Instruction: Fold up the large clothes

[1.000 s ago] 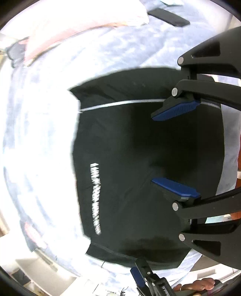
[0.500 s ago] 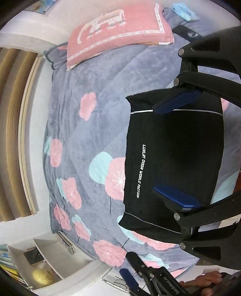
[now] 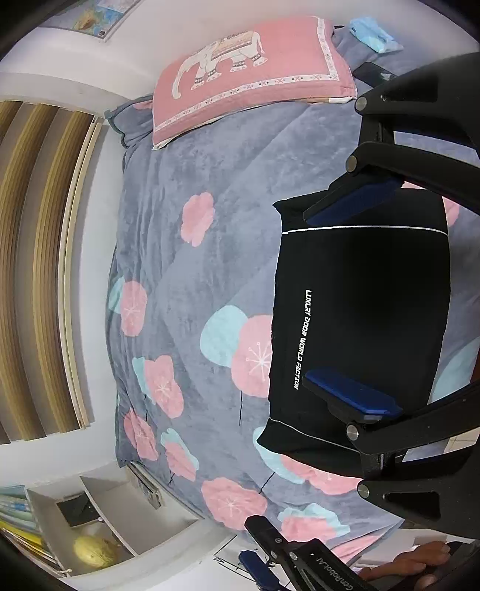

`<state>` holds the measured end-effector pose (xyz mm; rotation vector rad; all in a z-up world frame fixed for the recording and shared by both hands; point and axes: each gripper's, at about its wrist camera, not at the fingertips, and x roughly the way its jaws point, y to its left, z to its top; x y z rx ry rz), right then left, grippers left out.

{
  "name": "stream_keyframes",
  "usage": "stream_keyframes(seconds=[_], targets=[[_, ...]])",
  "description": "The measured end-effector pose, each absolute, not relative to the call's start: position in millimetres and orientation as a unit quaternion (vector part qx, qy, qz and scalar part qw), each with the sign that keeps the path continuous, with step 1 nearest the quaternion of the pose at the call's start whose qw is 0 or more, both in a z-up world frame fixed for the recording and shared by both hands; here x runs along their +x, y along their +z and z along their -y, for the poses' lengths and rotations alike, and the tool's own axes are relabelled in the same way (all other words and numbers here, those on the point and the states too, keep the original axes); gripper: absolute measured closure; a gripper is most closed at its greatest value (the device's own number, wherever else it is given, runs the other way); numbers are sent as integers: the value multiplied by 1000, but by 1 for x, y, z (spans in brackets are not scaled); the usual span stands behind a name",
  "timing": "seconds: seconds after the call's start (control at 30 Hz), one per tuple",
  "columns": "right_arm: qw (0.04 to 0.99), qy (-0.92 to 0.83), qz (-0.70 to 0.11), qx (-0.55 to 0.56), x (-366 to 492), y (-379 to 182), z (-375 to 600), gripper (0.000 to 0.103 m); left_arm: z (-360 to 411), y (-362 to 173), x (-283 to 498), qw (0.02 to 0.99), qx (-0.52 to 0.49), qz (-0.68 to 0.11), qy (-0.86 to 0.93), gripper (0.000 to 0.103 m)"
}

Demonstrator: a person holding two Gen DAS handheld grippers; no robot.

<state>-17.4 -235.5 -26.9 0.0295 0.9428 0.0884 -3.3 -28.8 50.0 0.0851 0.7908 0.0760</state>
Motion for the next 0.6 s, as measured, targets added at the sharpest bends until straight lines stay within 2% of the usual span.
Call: stream_keyframes(seconds=[0.6], targets=[[880, 37, -473, 14, -13, -42, 224, 21, 22, 44, 0, 920, 71, -382, 50, 33]])
